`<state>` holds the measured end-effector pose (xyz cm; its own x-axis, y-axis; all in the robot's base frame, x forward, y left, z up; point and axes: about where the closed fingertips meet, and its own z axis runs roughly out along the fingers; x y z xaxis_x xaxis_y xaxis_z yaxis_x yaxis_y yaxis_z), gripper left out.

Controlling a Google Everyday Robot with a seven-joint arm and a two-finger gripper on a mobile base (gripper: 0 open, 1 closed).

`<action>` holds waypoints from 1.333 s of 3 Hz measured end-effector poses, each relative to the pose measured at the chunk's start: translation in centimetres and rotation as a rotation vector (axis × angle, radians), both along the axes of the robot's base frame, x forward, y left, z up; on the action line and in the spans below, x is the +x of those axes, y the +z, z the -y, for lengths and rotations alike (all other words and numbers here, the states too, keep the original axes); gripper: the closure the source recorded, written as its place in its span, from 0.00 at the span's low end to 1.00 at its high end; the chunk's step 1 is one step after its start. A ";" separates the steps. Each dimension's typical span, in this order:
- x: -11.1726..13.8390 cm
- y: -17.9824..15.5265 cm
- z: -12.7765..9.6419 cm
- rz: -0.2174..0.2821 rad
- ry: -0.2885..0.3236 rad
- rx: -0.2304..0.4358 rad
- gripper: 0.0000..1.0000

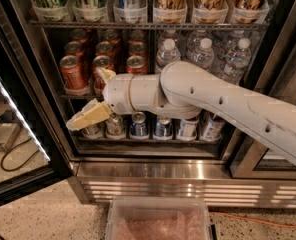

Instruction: Pick coke can from middle shelf of fridge

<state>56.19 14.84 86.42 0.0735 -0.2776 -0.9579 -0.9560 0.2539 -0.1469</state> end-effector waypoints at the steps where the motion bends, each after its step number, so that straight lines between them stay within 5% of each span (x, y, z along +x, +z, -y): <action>1: 0.0 0.0 0.0 0.000 0.000 0.000 0.00; 4: 1.9 -1.8 -3.2 -0.011 0.026 0.073 0.00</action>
Offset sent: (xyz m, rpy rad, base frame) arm 0.0081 0.0253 -0.0204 0.0568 0.0521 0.0678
